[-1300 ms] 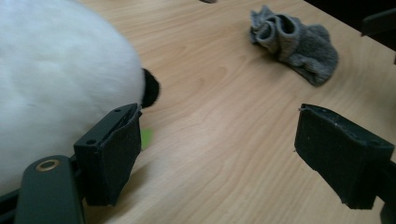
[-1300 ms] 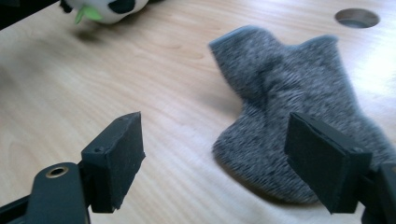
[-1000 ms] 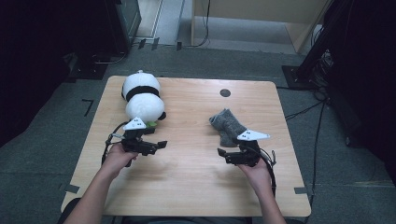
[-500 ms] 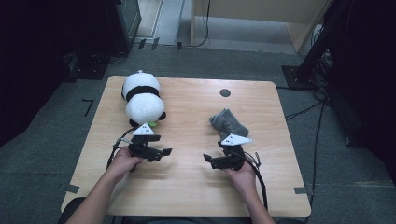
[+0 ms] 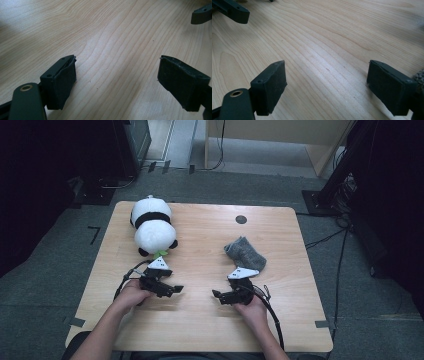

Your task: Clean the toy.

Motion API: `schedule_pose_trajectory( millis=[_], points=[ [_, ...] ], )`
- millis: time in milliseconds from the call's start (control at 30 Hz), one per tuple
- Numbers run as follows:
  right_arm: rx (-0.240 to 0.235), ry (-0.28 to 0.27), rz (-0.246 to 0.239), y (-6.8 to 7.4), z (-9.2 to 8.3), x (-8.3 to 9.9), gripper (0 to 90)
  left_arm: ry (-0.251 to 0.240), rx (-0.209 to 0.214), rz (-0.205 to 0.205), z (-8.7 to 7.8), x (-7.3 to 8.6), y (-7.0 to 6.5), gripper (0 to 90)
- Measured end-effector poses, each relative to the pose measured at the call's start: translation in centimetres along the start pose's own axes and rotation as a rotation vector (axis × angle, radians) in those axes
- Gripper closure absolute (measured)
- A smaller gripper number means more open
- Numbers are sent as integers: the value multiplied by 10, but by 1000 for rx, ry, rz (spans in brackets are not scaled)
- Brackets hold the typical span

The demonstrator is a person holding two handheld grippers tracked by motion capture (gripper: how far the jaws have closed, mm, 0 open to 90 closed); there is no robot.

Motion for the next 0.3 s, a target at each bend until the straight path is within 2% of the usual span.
schedule_pose_trajectory(
  millis=[167,233,300],
  points=[
    [7,-14,1,-2,0,1,160,-20,-17,-12,0,2,2,153],
    [20,-14,8,-2,0,1,160,-23,-13,-14,-1,2,2,153],
    [41,-10,-6,-3,0,1,160,-24,-16,-10,0,2,2,152]
  ],
)
Point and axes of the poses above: each handheld gripper's, and its own axes: z roughly forward along the jaws, x roughly out of its underside, y roughly to its left, the point moved 3 cm from there along z, roughly forward along the jaws, and after that the axes turned 2 degrees about y, right-handed, at the moved point
